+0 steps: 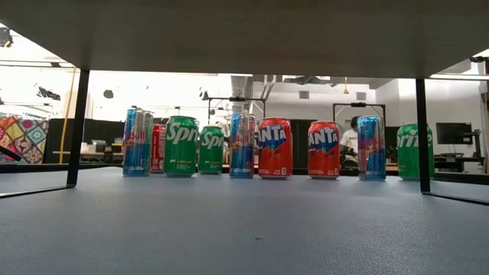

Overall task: Place canned beverage on shelf
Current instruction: Put the right red soda can on the shelf aligned with the other red soda can

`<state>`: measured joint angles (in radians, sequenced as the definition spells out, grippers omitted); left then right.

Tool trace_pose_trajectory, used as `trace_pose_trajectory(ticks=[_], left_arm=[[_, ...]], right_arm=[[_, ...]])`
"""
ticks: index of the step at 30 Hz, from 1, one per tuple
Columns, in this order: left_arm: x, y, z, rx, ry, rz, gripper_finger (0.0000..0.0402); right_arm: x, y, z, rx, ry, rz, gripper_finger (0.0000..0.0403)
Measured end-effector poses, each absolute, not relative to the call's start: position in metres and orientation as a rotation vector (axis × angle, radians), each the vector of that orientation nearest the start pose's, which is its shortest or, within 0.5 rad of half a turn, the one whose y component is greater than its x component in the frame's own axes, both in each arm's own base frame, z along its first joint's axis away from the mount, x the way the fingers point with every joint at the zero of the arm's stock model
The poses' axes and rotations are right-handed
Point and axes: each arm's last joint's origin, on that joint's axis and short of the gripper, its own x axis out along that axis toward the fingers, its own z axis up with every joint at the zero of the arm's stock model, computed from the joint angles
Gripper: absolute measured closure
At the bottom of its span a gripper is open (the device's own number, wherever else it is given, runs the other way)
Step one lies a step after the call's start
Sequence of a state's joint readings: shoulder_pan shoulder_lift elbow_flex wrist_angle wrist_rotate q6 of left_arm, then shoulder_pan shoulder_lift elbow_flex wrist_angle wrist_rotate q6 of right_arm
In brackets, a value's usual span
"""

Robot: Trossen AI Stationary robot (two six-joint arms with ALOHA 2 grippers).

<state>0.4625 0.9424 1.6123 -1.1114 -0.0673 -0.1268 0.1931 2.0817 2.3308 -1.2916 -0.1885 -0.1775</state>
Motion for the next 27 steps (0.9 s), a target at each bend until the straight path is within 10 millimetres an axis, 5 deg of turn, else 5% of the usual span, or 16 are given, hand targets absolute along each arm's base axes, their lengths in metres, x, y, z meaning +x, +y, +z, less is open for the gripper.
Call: trace_pose_trajectory(ticks=[16, 27], left_arm=[[0.094, 0.049, 0.473, -0.215, 0.432, 0.549, 0.001], [0.093, 0.048, 0.471, -0.218, 0.45, 0.549, 0.001]], right_arm=[[0.428, 0.092, 0.361, -0.094, 0.954, 0.42, 0.0111], [0.432, 0.091, 0.363, 0.024, 0.931, 0.162, 0.0115]])
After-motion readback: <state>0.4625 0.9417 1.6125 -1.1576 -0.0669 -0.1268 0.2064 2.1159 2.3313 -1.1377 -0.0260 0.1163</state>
